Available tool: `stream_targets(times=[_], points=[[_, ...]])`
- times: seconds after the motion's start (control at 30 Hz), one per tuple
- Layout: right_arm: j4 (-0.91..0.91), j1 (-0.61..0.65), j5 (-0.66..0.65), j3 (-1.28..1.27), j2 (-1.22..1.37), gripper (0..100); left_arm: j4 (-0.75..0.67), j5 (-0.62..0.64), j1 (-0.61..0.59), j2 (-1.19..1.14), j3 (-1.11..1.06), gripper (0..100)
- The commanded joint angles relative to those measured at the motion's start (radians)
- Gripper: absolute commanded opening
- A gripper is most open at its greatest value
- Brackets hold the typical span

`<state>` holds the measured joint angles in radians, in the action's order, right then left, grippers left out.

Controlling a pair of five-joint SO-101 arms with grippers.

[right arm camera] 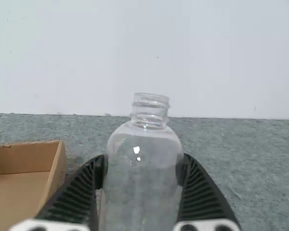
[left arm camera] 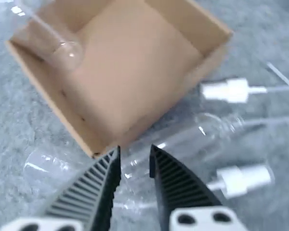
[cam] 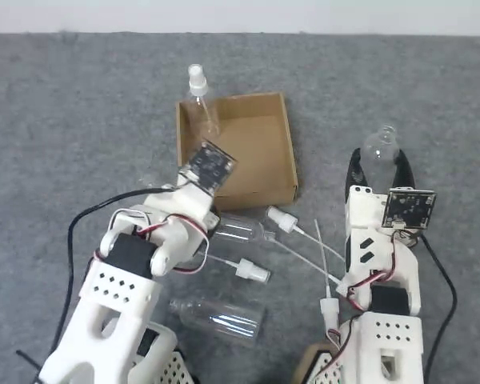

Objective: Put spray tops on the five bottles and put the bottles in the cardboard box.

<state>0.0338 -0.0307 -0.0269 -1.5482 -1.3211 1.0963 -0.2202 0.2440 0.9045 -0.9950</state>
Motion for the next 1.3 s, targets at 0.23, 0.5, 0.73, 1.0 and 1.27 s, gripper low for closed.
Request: stream_targets(times=[0.23, 0.5, 0.73, 1.0, 1.27], points=[[-0.019, -0.015, 0.005, 0.023, -0.027, 1.7, 0.175, -0.164, 0.127, 0.034, 0.077, 10], [-0.024, -0.015, 0.002, 0.023, -0.027, 1.7, 0.201, -0.183, 0.258, -0.129, 0.097, 10], [-0.025, -0.03, 0.003, 0.021, -0.027, 1.7, 0.193, -0.184, 0.305, -0.388, 0.206, 10], [-0.027, -0.067, 0.006, 0.023, -0.027, 1.7, 0.193, -0.305, 0.305, -0.511, 0.262, 14], [-0.027, -0.094, 0.008, 0.026, -0.027, 1.7, 0.193, -0.367, 0.307, -0.626, 0.329, 15]])
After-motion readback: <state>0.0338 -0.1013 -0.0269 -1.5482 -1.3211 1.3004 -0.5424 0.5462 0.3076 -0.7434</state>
